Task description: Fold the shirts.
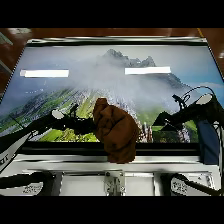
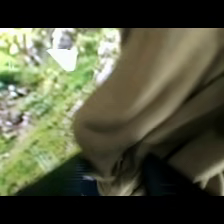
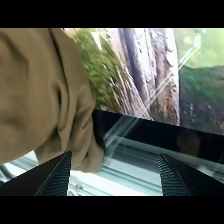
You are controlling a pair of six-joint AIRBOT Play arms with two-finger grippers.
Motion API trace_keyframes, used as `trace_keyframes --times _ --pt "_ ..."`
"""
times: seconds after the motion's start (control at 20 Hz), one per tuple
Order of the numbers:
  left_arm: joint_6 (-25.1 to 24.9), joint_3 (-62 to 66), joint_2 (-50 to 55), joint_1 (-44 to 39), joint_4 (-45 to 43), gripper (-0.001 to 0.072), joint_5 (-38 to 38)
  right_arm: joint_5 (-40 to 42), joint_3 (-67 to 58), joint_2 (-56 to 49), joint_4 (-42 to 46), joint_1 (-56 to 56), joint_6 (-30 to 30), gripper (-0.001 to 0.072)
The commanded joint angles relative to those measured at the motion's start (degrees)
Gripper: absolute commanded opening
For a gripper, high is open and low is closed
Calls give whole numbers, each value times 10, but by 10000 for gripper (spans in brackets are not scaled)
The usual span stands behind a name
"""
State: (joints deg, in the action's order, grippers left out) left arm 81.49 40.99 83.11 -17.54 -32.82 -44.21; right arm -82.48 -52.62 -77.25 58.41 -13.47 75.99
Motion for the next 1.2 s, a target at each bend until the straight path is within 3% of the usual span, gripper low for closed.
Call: trace_keyframes --times 0.0,0.05,0.15,0.3,0.6,0.65,0.7,0.75,0.8,1.0,1.15 --pt "-16 2 12 -2 33 254 32 15 34 -13 -27 2 3 668" --pt "-20 4 11 2 33 215 30 30 56 -13 -29 10 2 668" --pt "-46 11 4 4 33 42 22 65 93 -13 -29 45 -4 667" --pt "-49 16 -13 6 32 41 17 137 120 -16 -48 125 -5 668" --pt "-59 16 -47 9 28 41 18 189 120 -70 -169 221 -22 665" --pt "-59 16 -54 10 28 41 17 189 120 -75 -175 232 -26 588" --pt "-65 16 -62 13 28 41 17 189 120 -75 -174 238 -27 395" --pt "-89 17 -72 16 27 41 17 183 118 -75 -176 240 -28 139" --pt "-117 26 -85 20 14 40 6 172 111 -74 -174 239 -34 70" --pt "-112 114 -169 48 -85 40 -56 103 16 -4 -127 229 -97 67" --pt "-66 233 -257 79 -184 40 -116 83 -118 116 -65 210 -102 67"
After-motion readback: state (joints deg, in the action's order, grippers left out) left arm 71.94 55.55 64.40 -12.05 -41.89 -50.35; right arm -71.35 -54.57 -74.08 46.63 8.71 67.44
